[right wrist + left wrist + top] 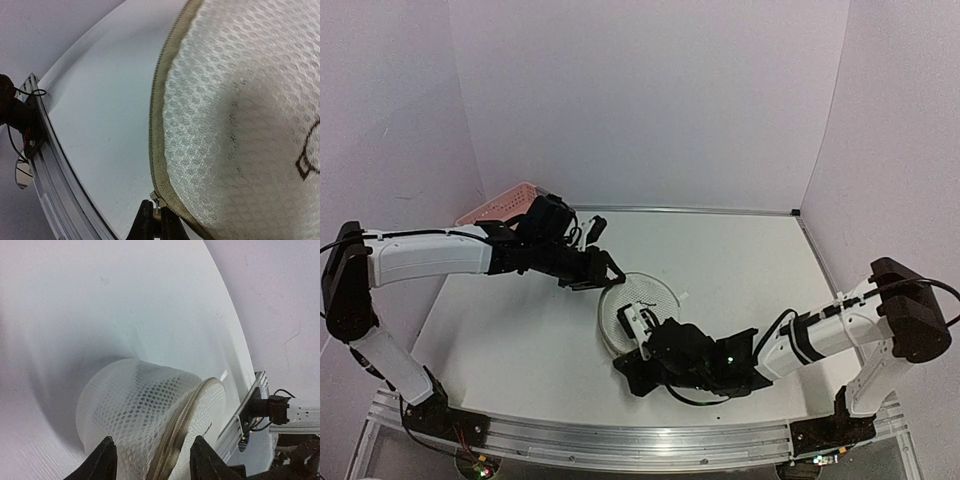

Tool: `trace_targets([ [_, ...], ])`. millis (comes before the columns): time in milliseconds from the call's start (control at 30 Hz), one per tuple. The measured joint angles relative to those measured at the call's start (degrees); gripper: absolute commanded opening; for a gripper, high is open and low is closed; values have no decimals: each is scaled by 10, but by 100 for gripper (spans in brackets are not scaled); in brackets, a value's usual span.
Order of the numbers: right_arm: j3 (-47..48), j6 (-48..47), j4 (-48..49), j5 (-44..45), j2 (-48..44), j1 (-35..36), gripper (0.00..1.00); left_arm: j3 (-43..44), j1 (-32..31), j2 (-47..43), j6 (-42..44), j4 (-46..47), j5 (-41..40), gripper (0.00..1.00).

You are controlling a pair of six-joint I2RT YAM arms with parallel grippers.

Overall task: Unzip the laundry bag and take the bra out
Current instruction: Adjust the laundry bag at the center of the board, then hold the laundry bag at the center of the board.

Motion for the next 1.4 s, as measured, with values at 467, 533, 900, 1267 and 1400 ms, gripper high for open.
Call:
trace_targets([
  [467, 142, -20, -6, -13, 85, -4, 0, -42, 6, -215, -27, -75, -153, 78],
  [533, 142, -22, -10, -13, 85, -4, 0, -65, 6, -242, -42, -75, -150, 78],
  [900, 142, -20, -14, -12, 85, -7, 0, -160, 6, -225, -104, -68, -62, 78],
  [1267, 137, -18, -14, -12, 85, -7, 0, -217, 5, -189, -141, 12, 21, 77],
  [1400, 137, -18, -14, -12, 85, -7, 0, -226, 6, -182, -148, 19, 33, 70],
])
